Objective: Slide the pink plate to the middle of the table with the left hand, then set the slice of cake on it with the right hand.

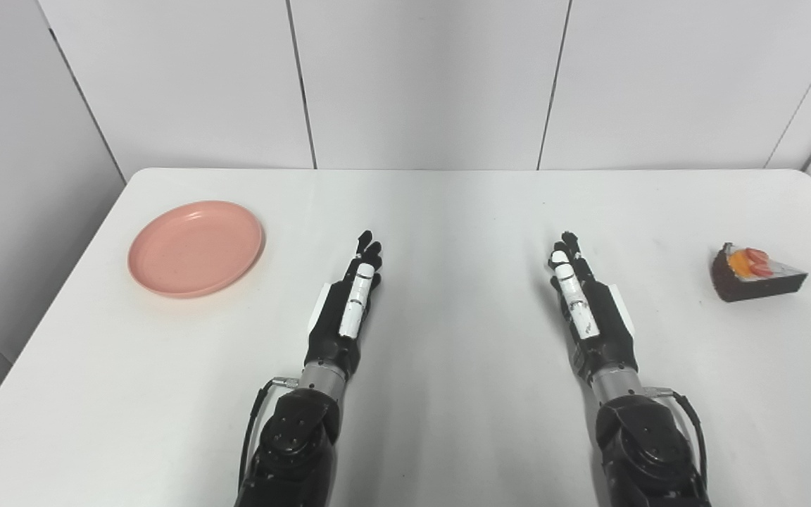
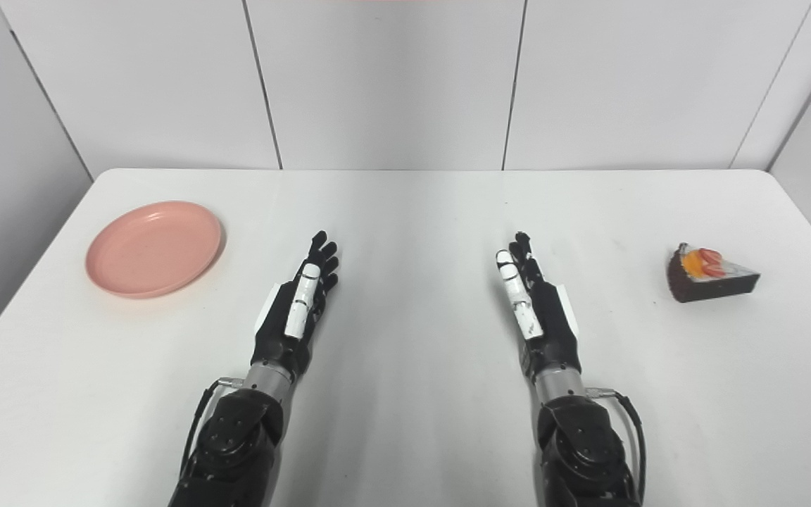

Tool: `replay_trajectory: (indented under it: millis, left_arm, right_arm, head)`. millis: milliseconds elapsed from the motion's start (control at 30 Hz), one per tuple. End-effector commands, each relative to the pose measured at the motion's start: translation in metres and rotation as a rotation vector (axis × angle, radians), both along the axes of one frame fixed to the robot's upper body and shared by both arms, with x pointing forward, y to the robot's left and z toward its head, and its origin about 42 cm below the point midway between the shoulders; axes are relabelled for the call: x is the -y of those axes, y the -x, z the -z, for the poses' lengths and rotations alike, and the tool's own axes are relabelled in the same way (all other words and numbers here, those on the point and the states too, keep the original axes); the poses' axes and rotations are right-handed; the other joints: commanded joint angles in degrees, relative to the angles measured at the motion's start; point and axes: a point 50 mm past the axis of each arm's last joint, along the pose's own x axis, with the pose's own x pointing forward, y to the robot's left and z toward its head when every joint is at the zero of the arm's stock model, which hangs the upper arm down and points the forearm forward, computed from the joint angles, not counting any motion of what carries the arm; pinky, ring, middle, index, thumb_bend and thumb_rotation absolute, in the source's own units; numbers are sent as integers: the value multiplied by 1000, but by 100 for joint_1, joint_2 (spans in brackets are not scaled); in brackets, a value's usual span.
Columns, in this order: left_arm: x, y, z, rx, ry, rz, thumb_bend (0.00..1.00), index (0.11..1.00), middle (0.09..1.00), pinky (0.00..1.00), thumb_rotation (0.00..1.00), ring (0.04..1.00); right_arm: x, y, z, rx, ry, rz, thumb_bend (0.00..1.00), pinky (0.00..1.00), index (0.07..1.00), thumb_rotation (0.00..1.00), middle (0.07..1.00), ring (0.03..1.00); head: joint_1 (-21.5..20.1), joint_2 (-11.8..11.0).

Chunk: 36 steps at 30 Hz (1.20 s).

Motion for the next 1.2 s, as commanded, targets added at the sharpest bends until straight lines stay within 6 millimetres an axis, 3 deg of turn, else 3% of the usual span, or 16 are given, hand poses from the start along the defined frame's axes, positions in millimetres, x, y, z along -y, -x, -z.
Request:
replay_trajectory:
  millis: [0, 233, 300, 400, 533, 700, 767, 833, 1167]
  left_arm:
    - [5, -9, -8, 25, 1, 28, 510, 1000, 1000, 1000, 1000, 1000]
    - [4, -5, -5, 27, -7, 17, 568, 1000, 1000, 1000, 1000, 1000]
    - [6, -5, -3, 28, -1, 16, 571, 1000, 1000, 1000, 1000, 1000]
    - [10, -2, -3, 36, 10, 18, 573, 1000, 1000, 1000, 1000, 1000]
    - [13, 1, -7, 60, 13, 16, 534, 1000, 1000, 1000, 1000, 1000]
    - [9, -1, -9, 70, 5, 5, 526, 1000, 1000, 1000, 1000, 1000]
    - [7, -1, -12, 91, 7, -1, 548, 1000, 1000, 1000, 1000, 1000]
    - [5, -2, -13, 102, 7, 1, 566, 1000, 1000, 1000, 1000, 1000]
    - [-4, -8, -14, 116, 41, -6, 609, 1000, 1000, 1000, 1000, 1000]
  right_arm:
    - [-2, -9, -20, 106, -1, -10, 523, 1000, 991, 845, 988, 978]
    - [-1, -4, -18, 128, -29, 18, 527, 1000, 998, 882, 987, 982]
    - [-1, -3, -16, 133, -72, 52, 535, 996, 965, 809, 964, 968]
    - [-1, -3, -13, 131, -142, 104, 631, 921, 850, 603, 891, 900]
    - [0, -1, -17, 131, -172, 105, 658, 937, 827, 599, 891, 896]
    - [2, 2, -24, 153, -123, 70, 663, 952, 907, 706, 908, 904]
    - [2, 4, -27, 163, -90, 35, 641, 991, 964, 839, 954, 945]
    - [3, 4, -27, 173, -64, 13, 646, 997, 979, 881, 968, 955]
    - [1, 1, -26, 161, -48, 5, 633, 1000, 985, 901, 975, 971]
  head:
    - [9, -2]
    - [-24, 82]
    - [-41, 82]
    - [-47, 90]
    - [-19, 129]
    - [-16, 89]
    - [-12, 138]
    - [-6, 103]
    - [-96, 51]
